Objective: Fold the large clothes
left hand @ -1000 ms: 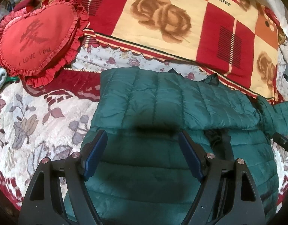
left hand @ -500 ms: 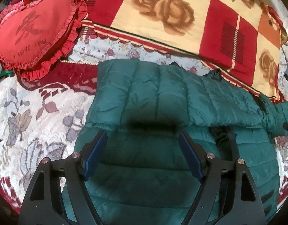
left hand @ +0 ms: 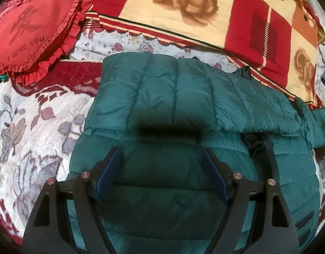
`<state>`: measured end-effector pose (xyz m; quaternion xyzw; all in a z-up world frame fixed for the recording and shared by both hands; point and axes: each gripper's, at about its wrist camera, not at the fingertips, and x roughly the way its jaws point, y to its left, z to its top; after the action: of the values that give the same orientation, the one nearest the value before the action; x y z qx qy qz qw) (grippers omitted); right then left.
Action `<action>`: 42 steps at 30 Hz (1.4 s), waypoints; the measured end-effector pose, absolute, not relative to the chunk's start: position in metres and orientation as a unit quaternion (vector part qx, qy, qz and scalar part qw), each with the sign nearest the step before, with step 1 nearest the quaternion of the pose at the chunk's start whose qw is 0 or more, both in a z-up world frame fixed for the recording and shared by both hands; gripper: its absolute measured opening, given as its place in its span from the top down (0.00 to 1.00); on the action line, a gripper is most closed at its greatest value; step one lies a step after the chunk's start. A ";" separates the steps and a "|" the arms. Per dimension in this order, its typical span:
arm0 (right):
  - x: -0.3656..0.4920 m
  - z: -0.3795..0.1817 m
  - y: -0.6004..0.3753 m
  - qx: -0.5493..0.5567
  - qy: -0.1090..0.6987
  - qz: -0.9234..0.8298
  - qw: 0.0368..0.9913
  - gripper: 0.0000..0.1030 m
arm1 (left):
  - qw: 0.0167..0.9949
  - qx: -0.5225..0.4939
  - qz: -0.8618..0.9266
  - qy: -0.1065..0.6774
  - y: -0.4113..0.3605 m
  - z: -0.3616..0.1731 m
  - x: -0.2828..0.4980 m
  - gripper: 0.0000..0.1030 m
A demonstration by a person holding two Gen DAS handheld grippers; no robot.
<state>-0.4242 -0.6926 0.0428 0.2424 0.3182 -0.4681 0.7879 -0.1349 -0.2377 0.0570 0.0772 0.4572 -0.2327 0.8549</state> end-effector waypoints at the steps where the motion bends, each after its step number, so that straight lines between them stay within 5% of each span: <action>1: -0.429 0.044 -0.698 0.244 0.313 -0.476 0.785 0.21 | 0.854 0.076 -0.233 0.459 -0.238 0.056 -0.134 0.23; 23: -0.467 0.051 -0.799 0.341 0.221 -0.530 0.744 0.19 | 0.849 0.078 -0.231 0.469 -0.244 0.048 -0.130 0.23; 31: -0.458 0.048 -0.801 0.322 0.248 -0.518 0.753 0.72 | 0.850 0.081 -0.231 0.467 -0.245 0.046 -0.130 0.23; 34: -0.459 0.053 -0.799 0.326 0.242 -0.506 0.761 0.84 | 0.850 0.082 -0.230 0.467 -0.244 0.046 -0.130 0.23; 42: -0.463 0.093 -0.765 0.326 0.200 -0.427 0.820 0.87 | 0.852 0.077 -0.230 0.463 -0.241 0.051 -0.132 0.23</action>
<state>-0.4627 -0.7650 0.0932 0.3256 0.1998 -0.4267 0.8198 -0.1322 -0.2407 0.0510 0.0765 0.4634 -0.2304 0.8522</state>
